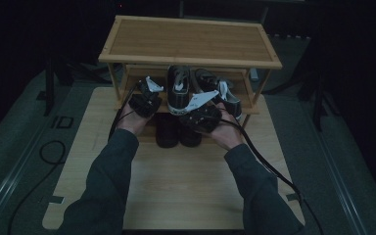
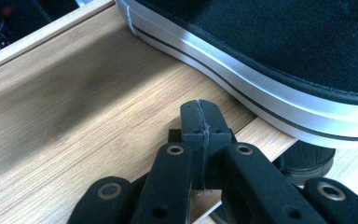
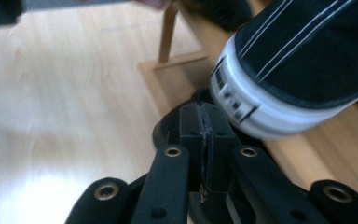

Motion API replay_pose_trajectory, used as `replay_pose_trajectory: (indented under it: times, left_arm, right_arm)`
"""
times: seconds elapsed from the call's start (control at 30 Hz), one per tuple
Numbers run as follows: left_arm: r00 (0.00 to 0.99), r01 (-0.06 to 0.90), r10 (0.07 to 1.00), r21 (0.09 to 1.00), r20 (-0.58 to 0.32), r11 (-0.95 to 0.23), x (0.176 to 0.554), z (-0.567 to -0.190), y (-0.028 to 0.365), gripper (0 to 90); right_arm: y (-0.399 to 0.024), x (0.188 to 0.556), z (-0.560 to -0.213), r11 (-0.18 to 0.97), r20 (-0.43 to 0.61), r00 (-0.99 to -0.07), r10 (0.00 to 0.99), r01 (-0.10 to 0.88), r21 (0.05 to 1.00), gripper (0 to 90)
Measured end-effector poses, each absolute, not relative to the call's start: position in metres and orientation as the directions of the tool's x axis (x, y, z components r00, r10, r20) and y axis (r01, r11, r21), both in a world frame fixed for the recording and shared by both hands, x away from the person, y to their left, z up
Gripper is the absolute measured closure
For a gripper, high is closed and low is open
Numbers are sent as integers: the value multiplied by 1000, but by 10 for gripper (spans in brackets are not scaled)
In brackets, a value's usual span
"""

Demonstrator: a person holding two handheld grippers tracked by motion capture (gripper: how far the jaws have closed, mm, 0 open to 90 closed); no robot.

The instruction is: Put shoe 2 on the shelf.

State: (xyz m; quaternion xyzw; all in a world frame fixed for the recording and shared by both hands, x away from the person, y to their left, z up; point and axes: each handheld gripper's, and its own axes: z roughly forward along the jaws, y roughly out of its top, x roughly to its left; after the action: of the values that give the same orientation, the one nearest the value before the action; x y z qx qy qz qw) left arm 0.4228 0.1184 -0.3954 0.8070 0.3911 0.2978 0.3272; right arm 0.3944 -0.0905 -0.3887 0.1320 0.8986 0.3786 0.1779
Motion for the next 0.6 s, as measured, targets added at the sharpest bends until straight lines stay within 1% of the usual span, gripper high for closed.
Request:
replay_pose_trajectory:
  times: [0.03, 0.13, 0.23, 0.27, 0.6]
  left_arm:
    - [517, 436, 826, 761, 226, -481, 423, -395, 118, 900]
    - [523, 439, 816, 743, 245, -504, 423, -394, 120, 900]
    - [517, 437, 825, 758, 229, -484, 423, -395, 118, 900]
    - [518, 437, 825, 759, 227, -483, 423, -395, 118, 900]
    - [522, 440, 825, 760, 217, -478, 424, -395, 120, 900]
  right_arm:
    - [-93, 393, -388, 683, -227, -902, 366, 95, 724, 875]
    - [-107, 392, -386, 684, -200, -911, 361, 113, 720, 867]
    - [-115, 391, -386, 683, -195, -913, 360, 115, 721, 866]
    - [-127, 390, -385, 670, -159, -920, 358, 135, 730, 855]
    - [-174, 382, -376, 648, -140, -917, 374, 151, 747, 867]
